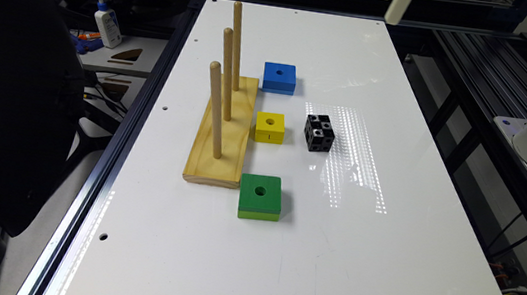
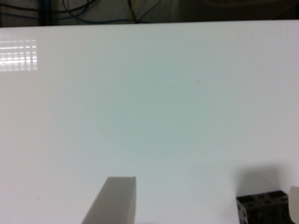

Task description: Pick up blue block.

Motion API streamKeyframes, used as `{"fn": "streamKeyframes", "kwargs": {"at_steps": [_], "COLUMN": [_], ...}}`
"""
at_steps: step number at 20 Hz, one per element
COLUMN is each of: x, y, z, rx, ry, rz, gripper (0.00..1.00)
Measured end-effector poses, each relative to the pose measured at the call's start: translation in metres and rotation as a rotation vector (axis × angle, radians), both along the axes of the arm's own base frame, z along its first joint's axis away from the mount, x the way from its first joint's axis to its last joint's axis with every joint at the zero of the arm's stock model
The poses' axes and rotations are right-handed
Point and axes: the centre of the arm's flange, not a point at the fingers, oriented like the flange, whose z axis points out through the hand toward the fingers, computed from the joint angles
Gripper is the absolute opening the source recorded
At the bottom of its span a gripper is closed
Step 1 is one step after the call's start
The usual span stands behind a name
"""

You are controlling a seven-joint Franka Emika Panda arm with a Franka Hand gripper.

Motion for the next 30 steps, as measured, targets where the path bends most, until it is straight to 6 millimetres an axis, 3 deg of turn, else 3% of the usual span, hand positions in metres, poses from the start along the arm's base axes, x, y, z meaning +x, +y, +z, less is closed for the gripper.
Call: {"fn": "streamKeyframes", "kwargs": {"at_steps": [6, 18, 25, 30], "x": [0.024, 0.050, 0.077, 0.088], "y": [-0.013, -0.032, -0.061, -0.068], "z": [-0.002, 0.001, -0.003, -0.008], "rx": [0.001, -0.002, -0.004, -0.003], "ry": [0.010, 0.004, 0.005, 0.011], "rz": [0.000, -0.002, 0.001, 0.001], "gripper": [1.00, 1.00, 1.00, 1.00]}}
